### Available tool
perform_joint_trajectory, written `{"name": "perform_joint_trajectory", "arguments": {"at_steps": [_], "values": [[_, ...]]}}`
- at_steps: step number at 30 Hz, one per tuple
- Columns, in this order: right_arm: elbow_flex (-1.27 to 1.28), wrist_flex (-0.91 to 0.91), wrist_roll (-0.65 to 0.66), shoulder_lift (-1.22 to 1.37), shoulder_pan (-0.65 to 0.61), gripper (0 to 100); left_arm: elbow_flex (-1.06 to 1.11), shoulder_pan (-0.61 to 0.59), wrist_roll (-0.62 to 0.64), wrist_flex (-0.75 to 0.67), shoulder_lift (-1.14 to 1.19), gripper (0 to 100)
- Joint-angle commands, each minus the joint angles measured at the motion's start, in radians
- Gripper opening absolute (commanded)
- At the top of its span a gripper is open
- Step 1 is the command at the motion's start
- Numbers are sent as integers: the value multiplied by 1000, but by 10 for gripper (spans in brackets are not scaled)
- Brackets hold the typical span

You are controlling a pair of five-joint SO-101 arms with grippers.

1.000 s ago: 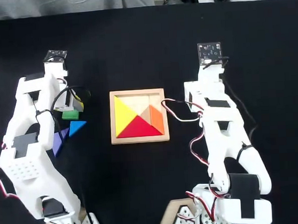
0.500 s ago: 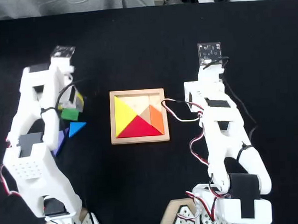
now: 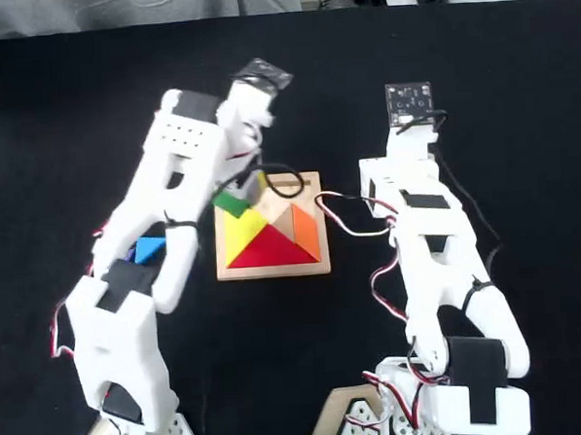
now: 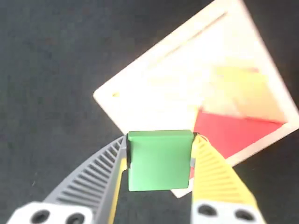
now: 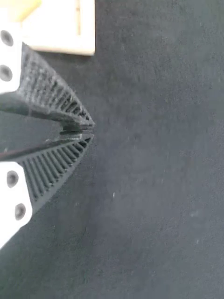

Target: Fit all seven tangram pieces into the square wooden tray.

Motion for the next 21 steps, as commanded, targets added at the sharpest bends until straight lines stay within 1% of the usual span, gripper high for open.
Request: {"name": "perform_joint_trajectory", "arguments": {"at_steps": [1, 4, 8, 15, 18, 21], "values": [[-33, -21, -2, -4, 57, 12, 12, 68, -3, -81, 2, 137], [-35, -21, -2, -4, 60, 12, 33, 81, 2, -155, 41, 137], [-35, -21, -2, -4, 58, 12, 24, 90, 3, -204, 94, 137], [-48, -21, -2, 2, 57, 12, 24, 131, 3, -213, 124, 137], [-48, -21, -2, 2, 57, 12, 24, 131, 0, -215, 135, 137], [-47, -21, -2, 2, 57, 12, 24, 119, 0, -253, 146, 137]]}}
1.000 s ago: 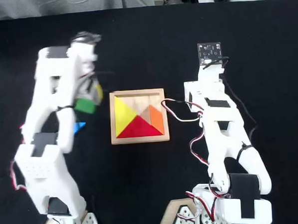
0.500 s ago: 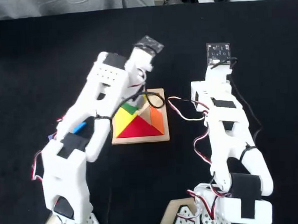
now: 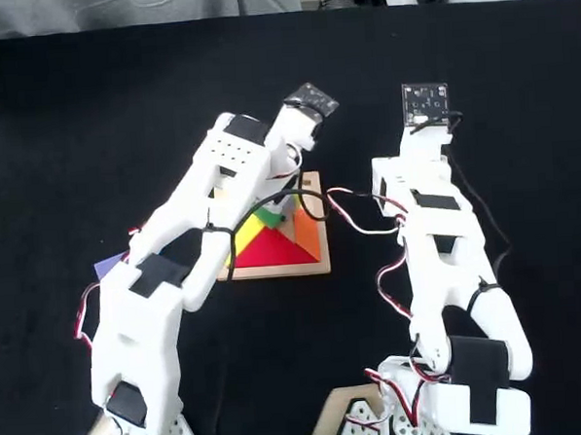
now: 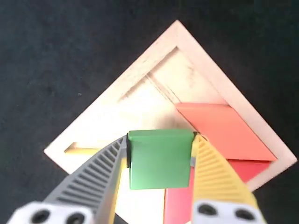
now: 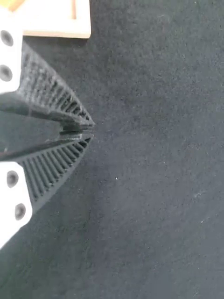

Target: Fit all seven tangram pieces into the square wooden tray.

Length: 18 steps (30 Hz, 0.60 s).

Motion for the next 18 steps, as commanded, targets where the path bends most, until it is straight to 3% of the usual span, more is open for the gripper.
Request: {"name": "perform_joint_trajectory", "arguments": {"at_steps": [1, 11, 18], "values": [[-47, -18, -2, 2, 9, 12, -18, -10, 0, -54, 0, 137], [-48, -15, -2, 4, 8, 12, -18, -16, -2, -78, 17, 141], [-48, -14, -2, 4, 8, 13, -16, -33, -3, -78, 17, 238]]}}
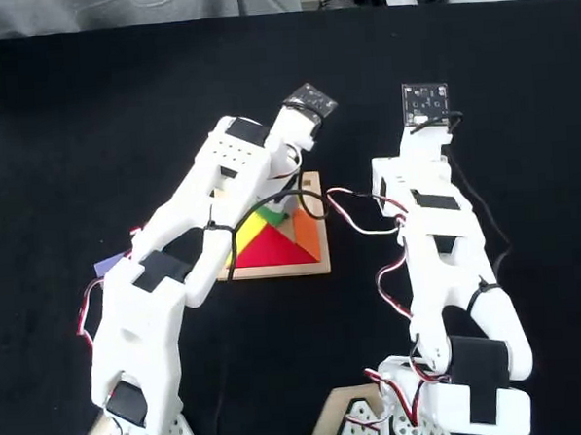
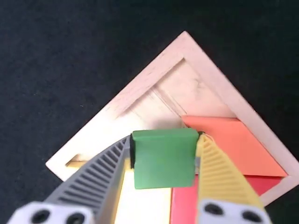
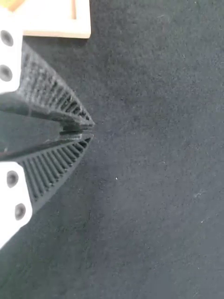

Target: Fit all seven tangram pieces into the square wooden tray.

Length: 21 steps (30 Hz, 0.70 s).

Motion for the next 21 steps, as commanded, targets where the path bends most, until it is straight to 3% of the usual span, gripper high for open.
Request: {"name": "perform_joint_trajectory", "arguments": {"at_steps": [1, 21], "values": [[-48, -12, -2, 4, 8, 13, -16, -24, -2, -15, -15, 238], [-48, -12, 2, 4, 6, 14, -16, -67, -84, -57, -25, 238]]}}
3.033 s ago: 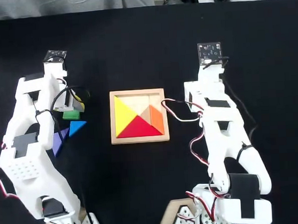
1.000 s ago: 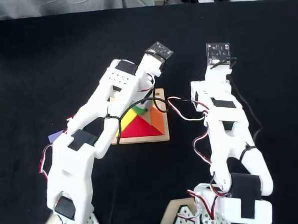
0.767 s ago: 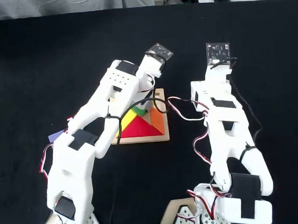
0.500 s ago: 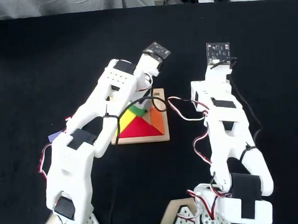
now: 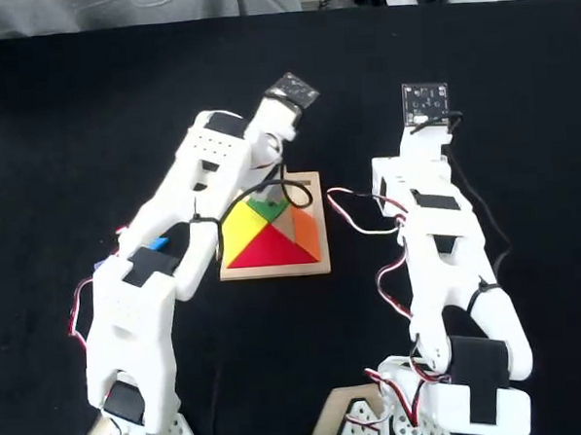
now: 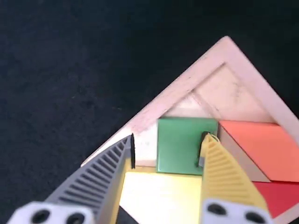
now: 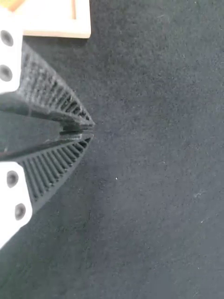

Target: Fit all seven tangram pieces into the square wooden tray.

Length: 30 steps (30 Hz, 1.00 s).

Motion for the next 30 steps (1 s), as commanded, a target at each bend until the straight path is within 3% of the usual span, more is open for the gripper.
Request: {"name": "perform_joint_trajectory", "arguments": {"at_steps": [1, 8, 17, 22, 27, 30], "values": [[-48, -12, 2, 4, 6, 14, -16, 5, -9, -5, -25, 238], [-48, -12, 3, 4, 6, 14, -76, -62, -11, 109, -28, 238], [-48, -17, 0, 4, 6, 15, -380, -341, -18, 512, -164, 238], [-47, -18, 0, 4, 6, 15, -298, -438, -275, 580, -147, 238], [-42, -18, 5, 5, -17, 15, -97, -483, -356, 605, -160, 228], [-41, -18, 6, 5, -18, 15, 8, -498, -448, 601, -209, 170]]}}
